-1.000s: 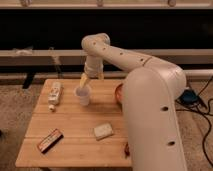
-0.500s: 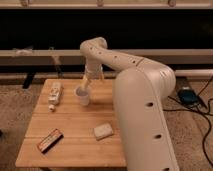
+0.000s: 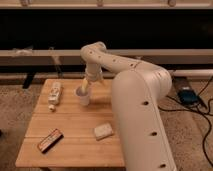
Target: Place the ceramic cup in the ceramic bowl
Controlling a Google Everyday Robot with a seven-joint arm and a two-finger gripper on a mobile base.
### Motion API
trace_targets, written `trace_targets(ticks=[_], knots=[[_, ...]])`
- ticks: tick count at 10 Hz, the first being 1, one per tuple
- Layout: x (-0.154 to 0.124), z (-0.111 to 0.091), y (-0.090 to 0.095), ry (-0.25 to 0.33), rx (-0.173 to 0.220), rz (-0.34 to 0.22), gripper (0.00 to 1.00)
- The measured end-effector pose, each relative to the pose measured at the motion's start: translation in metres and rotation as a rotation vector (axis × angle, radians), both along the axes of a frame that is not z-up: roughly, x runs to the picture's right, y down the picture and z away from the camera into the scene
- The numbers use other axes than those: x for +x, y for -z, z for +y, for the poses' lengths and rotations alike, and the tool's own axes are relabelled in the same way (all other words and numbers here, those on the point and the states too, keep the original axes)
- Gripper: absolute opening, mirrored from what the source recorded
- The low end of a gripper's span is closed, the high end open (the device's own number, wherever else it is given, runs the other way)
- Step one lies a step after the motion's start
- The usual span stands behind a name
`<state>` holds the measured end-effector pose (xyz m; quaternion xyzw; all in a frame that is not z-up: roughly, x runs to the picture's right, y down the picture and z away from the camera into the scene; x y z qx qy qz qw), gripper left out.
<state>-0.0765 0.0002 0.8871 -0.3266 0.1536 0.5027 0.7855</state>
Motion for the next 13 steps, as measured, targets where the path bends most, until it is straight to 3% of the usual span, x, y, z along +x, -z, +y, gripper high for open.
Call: trace_targets(ticks=[1, 5, 8, 10, 13], knots=[[-0.003, 0.003, -0.002, 0.004, -0.007, -0.004, 0.75], [-0.006, 0.018, -0.009, 0.005, -0.065, -0.020, 0.35], [0.004, 0.017, -0.006, -0.056, -0.088, -0.032, 0.05], [0.014, -0.002, 0.011, -0.109, -0.072, -0.033, 0.00], [0.049, -0.029, 0.054, -0.155, -0.060, -0.020, 0.00]])
